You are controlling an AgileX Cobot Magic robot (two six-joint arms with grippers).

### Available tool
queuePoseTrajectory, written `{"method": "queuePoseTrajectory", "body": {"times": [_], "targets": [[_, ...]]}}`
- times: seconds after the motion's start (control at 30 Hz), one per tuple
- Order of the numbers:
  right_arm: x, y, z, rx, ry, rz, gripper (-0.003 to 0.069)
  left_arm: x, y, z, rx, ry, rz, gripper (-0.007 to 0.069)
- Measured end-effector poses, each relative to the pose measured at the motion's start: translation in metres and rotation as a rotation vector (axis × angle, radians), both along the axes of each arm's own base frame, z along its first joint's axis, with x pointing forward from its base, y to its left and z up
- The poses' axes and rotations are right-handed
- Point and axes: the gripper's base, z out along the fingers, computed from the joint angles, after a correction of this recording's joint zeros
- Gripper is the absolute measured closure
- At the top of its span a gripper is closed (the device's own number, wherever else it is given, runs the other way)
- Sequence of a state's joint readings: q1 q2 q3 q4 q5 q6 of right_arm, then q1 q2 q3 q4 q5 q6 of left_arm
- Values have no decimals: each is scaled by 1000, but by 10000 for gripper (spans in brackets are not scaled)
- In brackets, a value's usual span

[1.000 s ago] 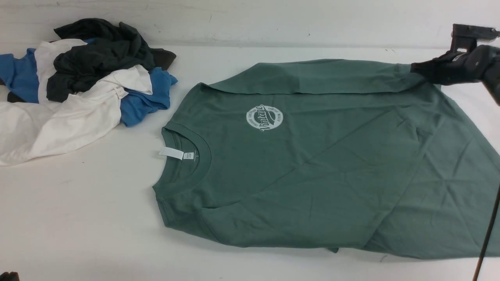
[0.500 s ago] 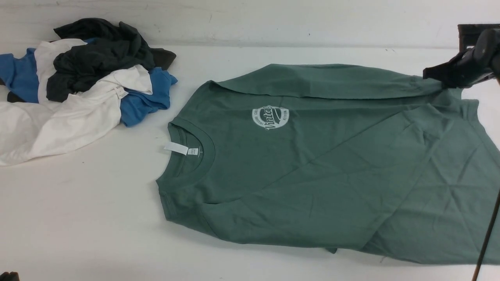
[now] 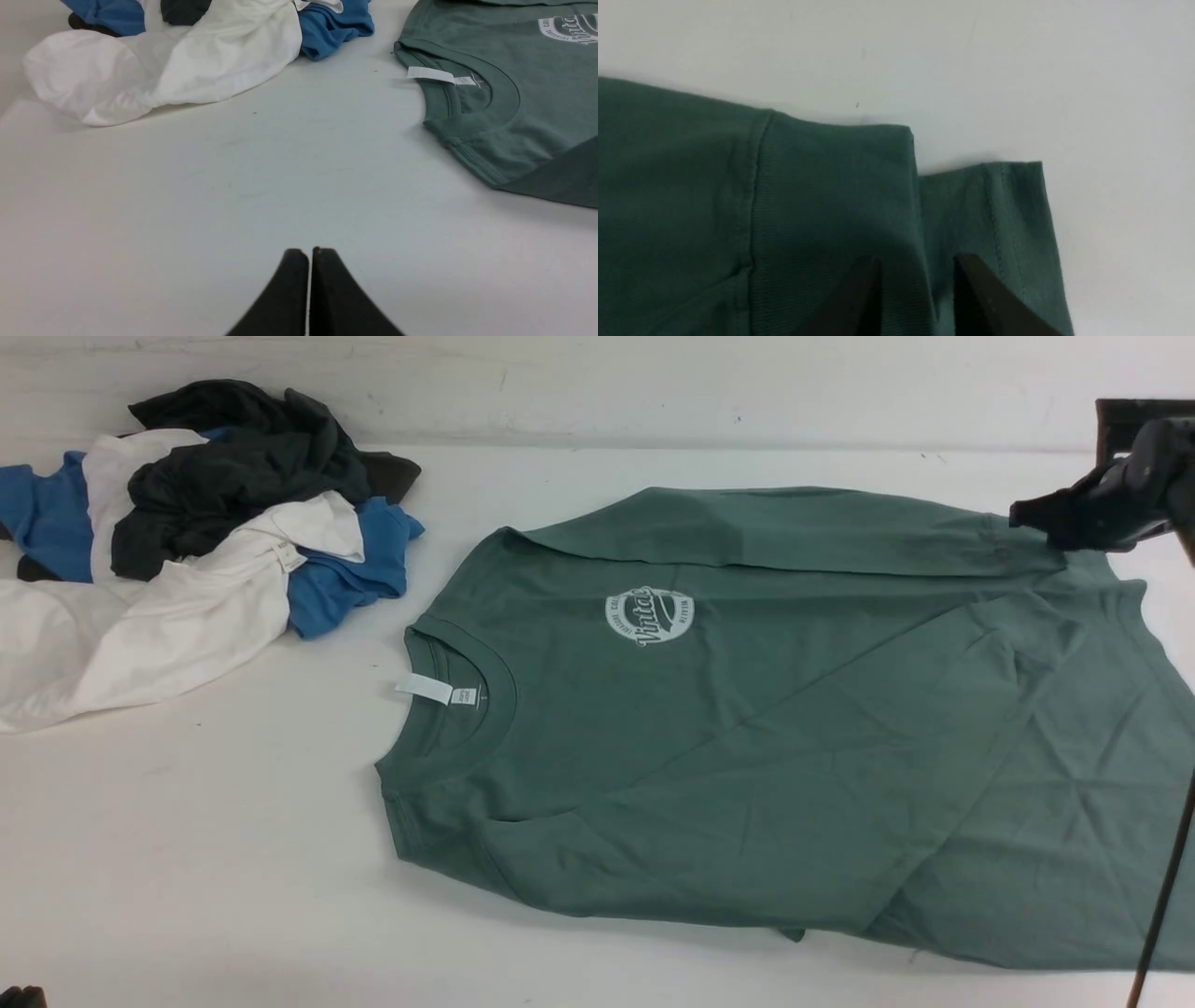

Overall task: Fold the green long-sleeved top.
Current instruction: Hold the cuff with your right arm as far away from the cuff

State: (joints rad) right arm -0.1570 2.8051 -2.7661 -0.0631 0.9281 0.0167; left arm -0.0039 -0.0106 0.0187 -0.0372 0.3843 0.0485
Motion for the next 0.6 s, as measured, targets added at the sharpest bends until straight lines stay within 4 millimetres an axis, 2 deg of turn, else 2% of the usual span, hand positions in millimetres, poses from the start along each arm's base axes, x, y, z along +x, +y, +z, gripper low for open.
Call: {"method": "queuePoseTrajectory", "body": {"times": [0.1,0.2,0.43,0.6], "targets": [[1,0,0,21,-17,-22,327,0,0,0,0,0,0,625],[4,1,0,49,-58,-36,295,0,0,0,0,0,0,625],[8,1,-22,70,-79,-47,287,0,0,0,0,0,0,625],[9,2,-23,93,-89,-49,306,0,0,0,0,0,0,625]]}}
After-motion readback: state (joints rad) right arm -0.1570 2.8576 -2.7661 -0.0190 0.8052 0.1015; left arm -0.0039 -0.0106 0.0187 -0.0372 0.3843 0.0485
